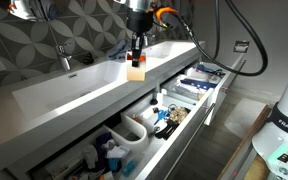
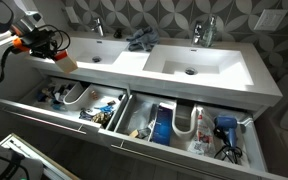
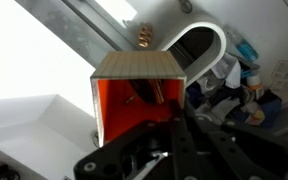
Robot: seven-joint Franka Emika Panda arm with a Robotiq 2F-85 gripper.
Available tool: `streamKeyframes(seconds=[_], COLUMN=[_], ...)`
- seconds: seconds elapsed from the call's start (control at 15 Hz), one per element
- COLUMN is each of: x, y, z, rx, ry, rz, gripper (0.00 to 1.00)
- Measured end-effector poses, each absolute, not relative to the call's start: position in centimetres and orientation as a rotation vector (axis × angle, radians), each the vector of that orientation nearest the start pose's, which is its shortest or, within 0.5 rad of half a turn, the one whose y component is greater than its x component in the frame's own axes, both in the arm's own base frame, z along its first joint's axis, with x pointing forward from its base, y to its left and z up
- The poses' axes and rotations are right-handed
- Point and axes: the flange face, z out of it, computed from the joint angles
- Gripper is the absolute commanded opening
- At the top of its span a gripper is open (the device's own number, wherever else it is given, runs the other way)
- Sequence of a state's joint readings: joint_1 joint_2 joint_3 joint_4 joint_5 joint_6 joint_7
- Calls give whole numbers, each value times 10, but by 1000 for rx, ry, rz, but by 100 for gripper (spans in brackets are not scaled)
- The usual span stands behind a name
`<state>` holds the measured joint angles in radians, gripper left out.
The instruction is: Remove the box from the open drawer on the left and put it on the windowsill.
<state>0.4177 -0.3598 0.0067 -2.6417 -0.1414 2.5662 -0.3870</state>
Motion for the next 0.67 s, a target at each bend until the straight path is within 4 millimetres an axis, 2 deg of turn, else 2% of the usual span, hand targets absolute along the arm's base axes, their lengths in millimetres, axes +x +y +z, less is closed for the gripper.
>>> streamKeyframes(seconds=[0.47, 0.67], x=[387, 386], y=[177, 195], z=[390, 403], rx=[-2868, -2814], ry=[-1425, -1500], rz=[-453, -542], gripper=[1, 1])
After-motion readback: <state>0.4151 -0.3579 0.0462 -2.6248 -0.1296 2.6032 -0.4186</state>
